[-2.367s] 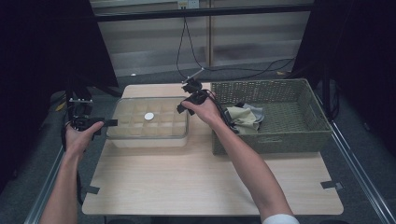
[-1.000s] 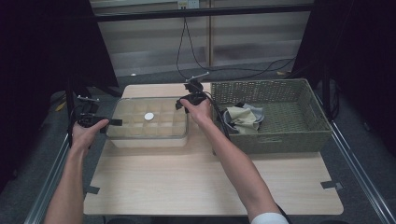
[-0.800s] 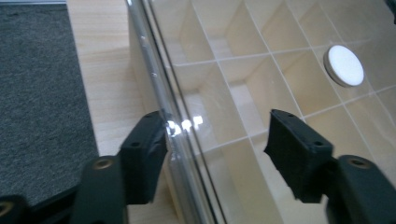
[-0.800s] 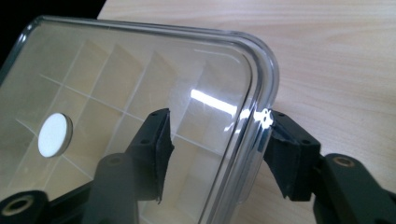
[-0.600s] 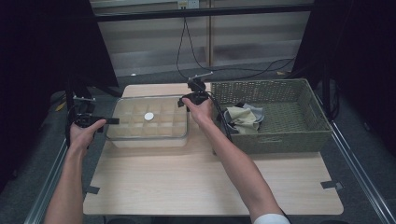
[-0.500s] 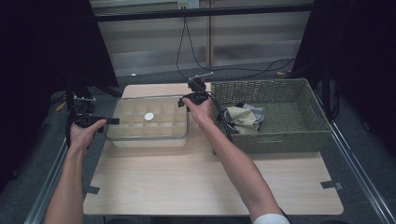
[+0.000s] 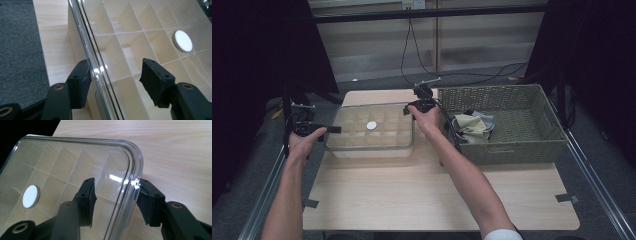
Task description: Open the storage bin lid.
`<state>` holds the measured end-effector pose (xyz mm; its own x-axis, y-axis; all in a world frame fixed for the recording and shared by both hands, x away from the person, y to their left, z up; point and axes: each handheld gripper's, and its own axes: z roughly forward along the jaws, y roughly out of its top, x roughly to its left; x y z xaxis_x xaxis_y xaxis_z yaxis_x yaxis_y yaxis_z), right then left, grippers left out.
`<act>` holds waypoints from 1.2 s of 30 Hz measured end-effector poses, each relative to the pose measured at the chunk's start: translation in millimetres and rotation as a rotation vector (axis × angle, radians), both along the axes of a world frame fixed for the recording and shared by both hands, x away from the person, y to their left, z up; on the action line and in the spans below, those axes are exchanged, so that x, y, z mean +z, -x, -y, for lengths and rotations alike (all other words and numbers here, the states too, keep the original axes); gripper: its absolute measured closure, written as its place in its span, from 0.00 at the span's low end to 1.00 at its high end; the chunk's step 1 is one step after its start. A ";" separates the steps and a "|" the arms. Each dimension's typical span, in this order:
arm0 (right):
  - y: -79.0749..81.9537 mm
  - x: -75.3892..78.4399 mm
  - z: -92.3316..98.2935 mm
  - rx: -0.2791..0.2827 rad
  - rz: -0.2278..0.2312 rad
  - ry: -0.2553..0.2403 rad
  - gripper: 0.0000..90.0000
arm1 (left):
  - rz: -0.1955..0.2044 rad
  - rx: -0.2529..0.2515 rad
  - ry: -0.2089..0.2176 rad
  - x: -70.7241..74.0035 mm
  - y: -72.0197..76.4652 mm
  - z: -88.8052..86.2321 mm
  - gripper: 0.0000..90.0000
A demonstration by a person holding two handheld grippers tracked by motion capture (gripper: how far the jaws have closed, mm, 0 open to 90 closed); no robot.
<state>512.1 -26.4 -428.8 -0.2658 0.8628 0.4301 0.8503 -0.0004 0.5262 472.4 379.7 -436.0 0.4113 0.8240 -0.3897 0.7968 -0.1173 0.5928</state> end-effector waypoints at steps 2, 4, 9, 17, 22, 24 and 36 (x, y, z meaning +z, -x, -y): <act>0.6 -0.3 0.2 0.002 0.011 -0.002 0.57 | 0.008 0.007 0.016 -1.5 0.9 -1.0 0.47; 1.6 0.7 0.0 0.000 0.009 -0.002 0.58 | 0.007 0.007 0.017 -1.6 1.0 -1.6 0.48; 2.1 1.3 1.1 -0.006 0.010 -0.011 0.59 | 0.003 0.006 0.017 -1.4 0.6 -2.0 0.48; 3.9 4.4 2.3 0.001 0.038 -0.040 0.61 | 0.034 0.017 0.019 2.8 1.9 -4.3 0.50; 4.8 6.7 2.4 0.003 0.042 -0.041 0.62 | 0.057 0.044 0.061 2.2 4.6 -9.2 0.56; 5.5 7.7 3.5 0.006 0.046 -0.051 0.63 | 0.063 0.053 0.074 2.7 5.5 -10.8 0.61; 11.1 18.2 11.6 0.004 0.072 -0.136 0.73 | 0.101 0.048 0.083 11.8 13.0 -23.3 0.73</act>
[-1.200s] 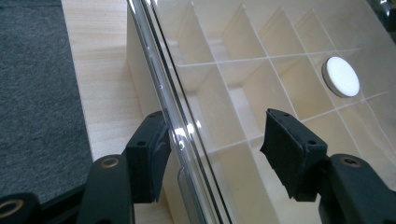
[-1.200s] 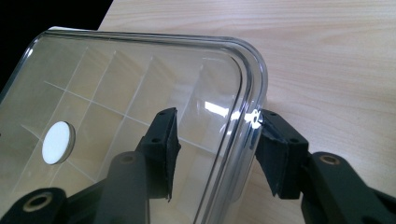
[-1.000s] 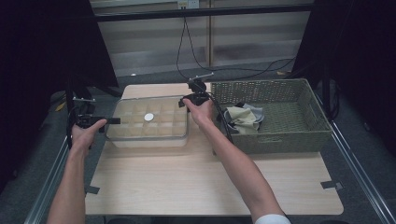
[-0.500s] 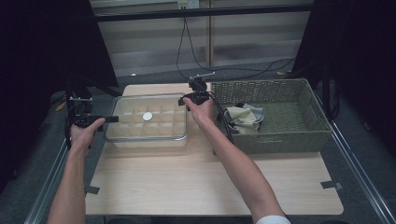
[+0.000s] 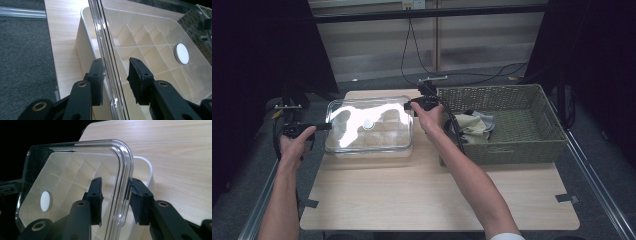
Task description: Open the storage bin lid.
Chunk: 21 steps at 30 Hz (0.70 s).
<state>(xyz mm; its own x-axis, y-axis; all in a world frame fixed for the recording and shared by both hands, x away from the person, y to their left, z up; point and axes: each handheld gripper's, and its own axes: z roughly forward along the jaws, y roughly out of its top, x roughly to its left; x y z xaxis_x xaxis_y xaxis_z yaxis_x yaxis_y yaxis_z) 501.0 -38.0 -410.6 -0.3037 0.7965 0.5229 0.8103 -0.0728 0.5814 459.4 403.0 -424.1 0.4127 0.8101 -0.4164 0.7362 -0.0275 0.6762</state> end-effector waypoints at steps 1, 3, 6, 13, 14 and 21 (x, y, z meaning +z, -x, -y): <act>0.0 0.0 0.0 0.000 0.000 0.000 0.73 | 0.005 0.002 -0.001 0.6 0.6 0.0 0.73; 1.1 1.5 0.8 0.001 0.004 -0.003 0.73 | 0.011 0.006 0.009 2.4 2.0 -0.2 0.75; 3.6 4.4 2.3 0.012 0.020 -0.017 0.74 | 0.022 0.015 0.025 4.3 4.2 -1.2 0.76; 12.9 14.4 5.8 0.028 0.050 -0.039 0.78 | 0.052 0.007 0.020 10.2 11.0 -3.5 0.80; 14.3 15.5 6.6 0.032 0.053 -0.046 0.79 | 0.056 0.004 0.015 11.4 12.3 -3.7 0.80; 24.2 23.4 9.3 0.046 0.074 -0.070 0.82 | 0.080 -0.018 0.001 16.3 19.7 -6.7 0.83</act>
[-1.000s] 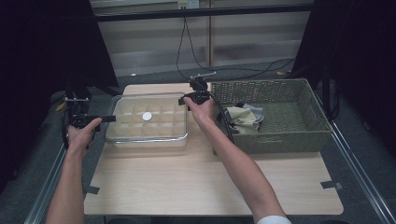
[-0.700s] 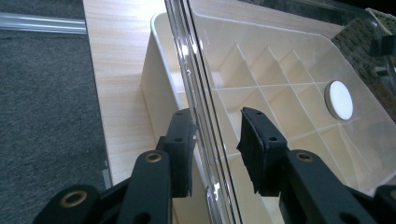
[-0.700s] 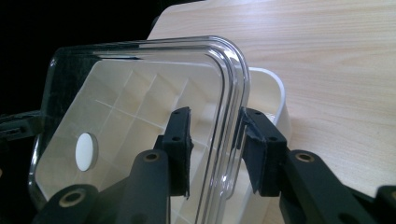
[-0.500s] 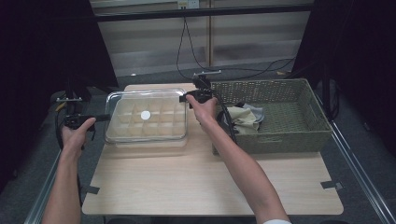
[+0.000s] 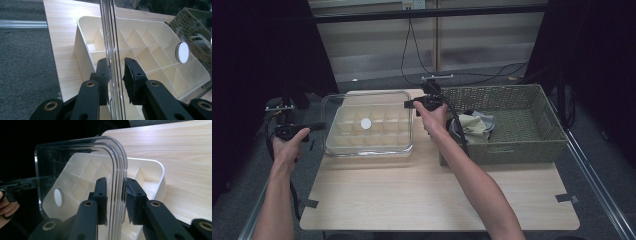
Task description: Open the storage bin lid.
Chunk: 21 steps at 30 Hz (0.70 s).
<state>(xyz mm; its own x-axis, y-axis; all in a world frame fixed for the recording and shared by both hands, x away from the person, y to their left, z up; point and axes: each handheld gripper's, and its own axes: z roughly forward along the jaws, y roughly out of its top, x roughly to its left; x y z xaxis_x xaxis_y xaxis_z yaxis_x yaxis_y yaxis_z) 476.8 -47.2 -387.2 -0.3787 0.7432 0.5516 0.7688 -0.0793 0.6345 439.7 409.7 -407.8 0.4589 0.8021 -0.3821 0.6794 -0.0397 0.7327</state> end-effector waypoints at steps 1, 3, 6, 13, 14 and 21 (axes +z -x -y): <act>2.3 1.8 0.5 0.005 0.005 -0.003 0.82 | 0.004 0.005 -0.001 1.1 2.2 0.0 0.84; 4.9 4.0 0.3 0.011 0.013 -0.005 0.83 | 0.007 -0.004 -0.016 2.3 3.9 -1.0 0.84; 8.0 6.6 -0.1 0.015 0.021 -0.004 0.83 | 0.012 0.003 -0.010 3.0 5.6 -1.1 0.85; 15.5 10.4 1.7 0.026 0.032 -0.012 0.84 | 0.023 0.001 -0.024 6.3 13.6 0.5 0.86; 16.4 11.0 1.9 0.027 0.037 -0.014 0.84 | 0.026 -0.006 -0.028 7.1 14.9 -0.2 0.86; 26.6 15.1 3.0 0.029 0.054 -0.023 0.84 | 0.047 -0.014 -0.029 14.7 24.4 0.7 0.86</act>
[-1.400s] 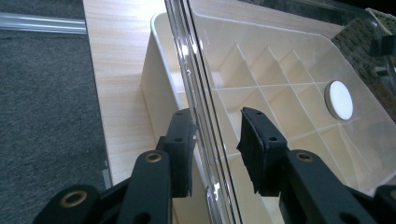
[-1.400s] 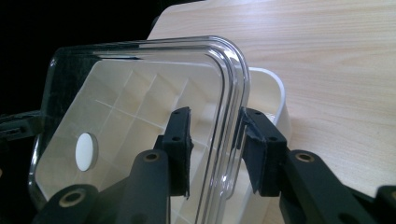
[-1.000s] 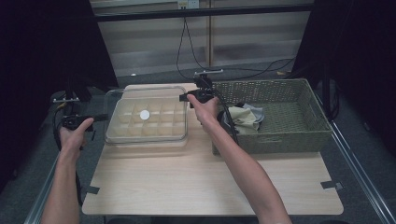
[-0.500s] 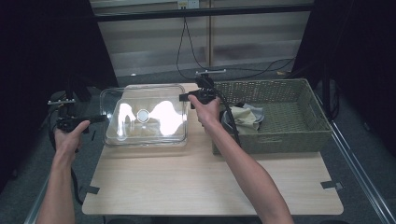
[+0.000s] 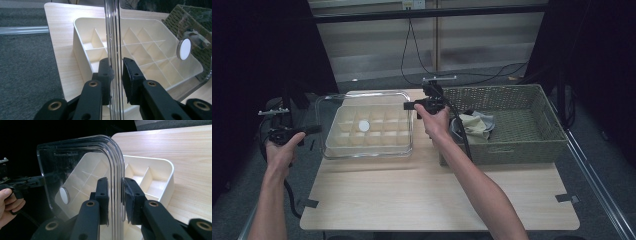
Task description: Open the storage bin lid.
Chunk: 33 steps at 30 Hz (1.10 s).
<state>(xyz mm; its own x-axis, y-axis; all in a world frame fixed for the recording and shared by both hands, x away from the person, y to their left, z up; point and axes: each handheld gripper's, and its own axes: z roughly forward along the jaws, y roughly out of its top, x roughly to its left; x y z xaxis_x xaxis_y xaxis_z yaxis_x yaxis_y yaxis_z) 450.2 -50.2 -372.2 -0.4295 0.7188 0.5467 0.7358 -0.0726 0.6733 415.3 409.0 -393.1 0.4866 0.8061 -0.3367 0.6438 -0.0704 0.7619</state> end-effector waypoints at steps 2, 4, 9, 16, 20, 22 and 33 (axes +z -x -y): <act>4.7 0.7 2.7 -0.003 0.003 -0.005 0.84 | 0.009 -0.014 -0.009 2.5 4.2 1.1 0.86; 7.8 1.2 4.4 0.002 0.009 -0.007 0.84 | 0.012 -0.017 -0.018 3.3 6.7 2.9 0.86; 15.9 2.4 7.7 0.007 0.017 -0.007 0.84 | 0.013 -0.024 -0.019 4.6 12.1 4.8 0.86; 25.4 3.5 11.0 0.017 0.030 -0.014 0.84 | 0.030 -0.039 -0.028 10.0 22.5 6.3 0.86; 29.4 3.8 12.1 0.020 0.034 -0.014 0.84 | 0.033 -0.046 -0.028 9.7 27.3 6.2 0.86; 32.7 4.3 12.4 0.024 0.036 -0.016 0.84 | 0.035 -0.049 -0.030 9.7 31.3 5.8 0.86; 57.0 2.6 16.2 0.046 0.038 -0.008 0.84 | 0.047 -0.055 -0.022 6.8 55.1 8.5 0.86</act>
<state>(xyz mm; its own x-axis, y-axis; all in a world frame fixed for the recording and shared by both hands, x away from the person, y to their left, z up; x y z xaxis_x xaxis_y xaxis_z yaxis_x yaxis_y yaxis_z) 393.3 -66.4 -369.6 -0.4823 0.6936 0.5351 0.7124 -0.0450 0.7004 360.3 400.4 -386.2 0.5456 0.7846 -0.2945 0.6017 -0.1221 0.7893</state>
